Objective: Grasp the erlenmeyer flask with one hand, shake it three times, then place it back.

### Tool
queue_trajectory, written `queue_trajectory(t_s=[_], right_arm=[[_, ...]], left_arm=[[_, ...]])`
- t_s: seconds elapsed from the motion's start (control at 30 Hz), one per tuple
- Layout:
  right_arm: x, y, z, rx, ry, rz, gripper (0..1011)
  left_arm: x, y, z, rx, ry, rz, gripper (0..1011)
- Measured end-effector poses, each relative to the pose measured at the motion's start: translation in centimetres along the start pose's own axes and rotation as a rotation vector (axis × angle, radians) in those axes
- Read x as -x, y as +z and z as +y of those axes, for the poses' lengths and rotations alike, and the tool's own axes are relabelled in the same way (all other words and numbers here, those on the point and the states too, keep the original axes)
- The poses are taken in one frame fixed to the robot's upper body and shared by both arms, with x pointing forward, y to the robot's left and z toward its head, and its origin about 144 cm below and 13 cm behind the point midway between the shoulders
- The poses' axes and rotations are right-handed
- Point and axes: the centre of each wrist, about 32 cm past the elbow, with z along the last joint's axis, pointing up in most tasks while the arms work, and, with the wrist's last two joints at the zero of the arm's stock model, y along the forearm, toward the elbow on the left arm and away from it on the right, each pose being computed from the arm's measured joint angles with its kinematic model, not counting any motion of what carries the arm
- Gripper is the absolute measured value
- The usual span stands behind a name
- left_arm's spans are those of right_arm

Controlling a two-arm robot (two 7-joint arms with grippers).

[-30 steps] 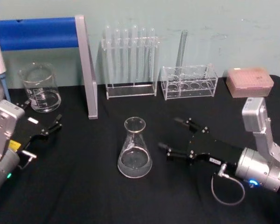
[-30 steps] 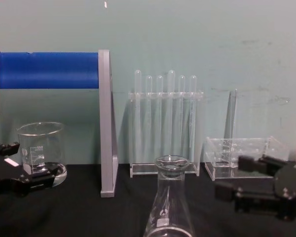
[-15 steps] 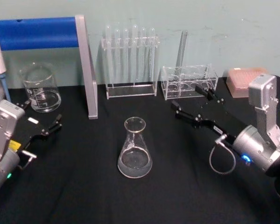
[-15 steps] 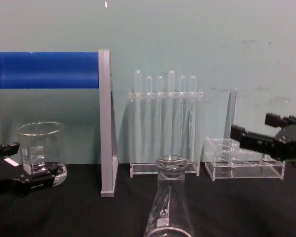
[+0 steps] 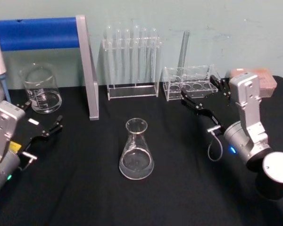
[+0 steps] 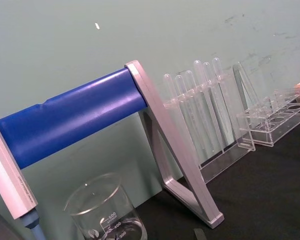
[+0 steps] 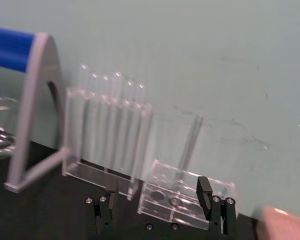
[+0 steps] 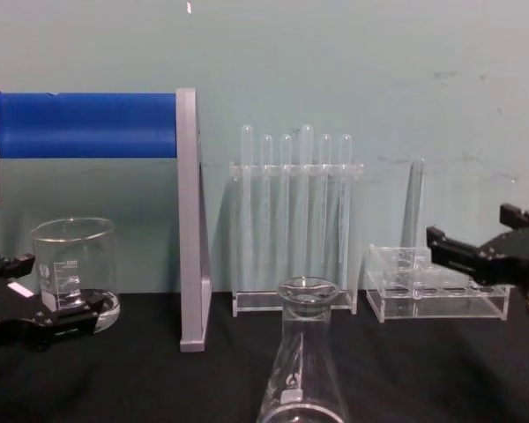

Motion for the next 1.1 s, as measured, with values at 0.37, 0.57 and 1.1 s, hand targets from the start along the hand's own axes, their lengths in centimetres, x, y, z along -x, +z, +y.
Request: queue_trajectory(t_s=[0.37,0.57,1.1], right_arm=[[0.5,-2.2,0.8,0.041,-0.048,-0.051,1000],[0.6,-2.8,0.8,0.063,-0.048,-0.063,1000],[0.5,-3.2,0.7,0.095,-0.035,-0.078,1000]], left_arm=[[0.0,0.0,0.0,0.0,0.0,0.0,1001],[0.0,0.0,0.0,0.0,0.0,0.0,1001],[0.0,0.0,0.0,0.0,0.0,0.0,1001]])
